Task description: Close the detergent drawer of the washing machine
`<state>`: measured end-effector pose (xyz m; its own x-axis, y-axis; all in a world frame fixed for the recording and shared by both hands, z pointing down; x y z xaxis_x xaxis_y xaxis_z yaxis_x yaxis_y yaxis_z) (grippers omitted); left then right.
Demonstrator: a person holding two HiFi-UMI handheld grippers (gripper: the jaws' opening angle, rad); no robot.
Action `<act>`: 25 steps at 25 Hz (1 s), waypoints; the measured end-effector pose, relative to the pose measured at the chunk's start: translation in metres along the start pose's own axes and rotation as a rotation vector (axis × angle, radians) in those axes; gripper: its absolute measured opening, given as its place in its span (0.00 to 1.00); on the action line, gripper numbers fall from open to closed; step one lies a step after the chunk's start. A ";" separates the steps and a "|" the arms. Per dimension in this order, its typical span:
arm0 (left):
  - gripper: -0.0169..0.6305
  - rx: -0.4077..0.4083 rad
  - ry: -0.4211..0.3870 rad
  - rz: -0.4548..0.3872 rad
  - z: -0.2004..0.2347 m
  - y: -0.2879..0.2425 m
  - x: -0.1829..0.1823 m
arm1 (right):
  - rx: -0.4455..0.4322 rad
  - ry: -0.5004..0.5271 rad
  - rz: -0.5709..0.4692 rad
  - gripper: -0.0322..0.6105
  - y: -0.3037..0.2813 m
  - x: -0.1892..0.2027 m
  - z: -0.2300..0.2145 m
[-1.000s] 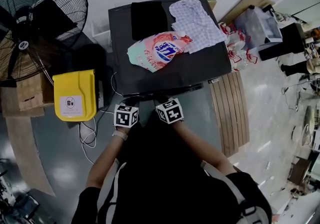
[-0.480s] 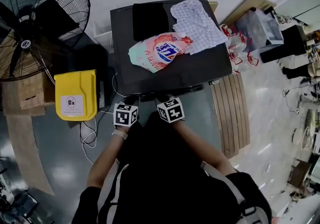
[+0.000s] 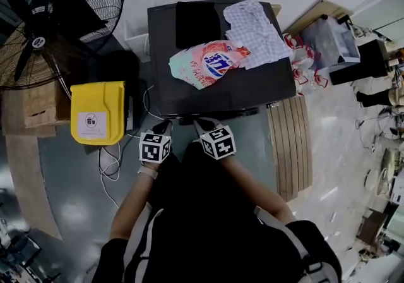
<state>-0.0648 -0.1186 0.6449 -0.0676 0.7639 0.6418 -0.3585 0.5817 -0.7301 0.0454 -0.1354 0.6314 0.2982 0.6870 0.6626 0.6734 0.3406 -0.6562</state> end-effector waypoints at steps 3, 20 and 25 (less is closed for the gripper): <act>0.04 -0.007 0.005 -0.023 0.006 0.020 0.005 | -0.026 0.049 -0.023 0.07 0.005 -0.006 0.019; 0.04 -0.140 0.075 -0.398 0.053 0.204 -0.037 | -0.236 0.256 -0.210 0.07 0.048 -0.090 0.148; 0.04 -0.174 0.026 -0.490 0.055 0.254 -0.053 | -0.301 0.310 -0.276 0.07 0.069 -0.123 0.185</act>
<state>-0.2038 -0.0263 0.4381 0.0930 0.3958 0.9136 -0.1822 0.9089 -0.3752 -0.0702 -0.0783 0.4380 0.2382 0.3594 0.9023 0.9065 0.2511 -0.3393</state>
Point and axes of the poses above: the fingertips, and each gripper's own axes: y backward along the fingers, z to its left, x out of its underside, the point moved 2 cm from there along y, backward along the fingers, and after that the axes turned 2 degrees about -x, right-handed, at the moved point
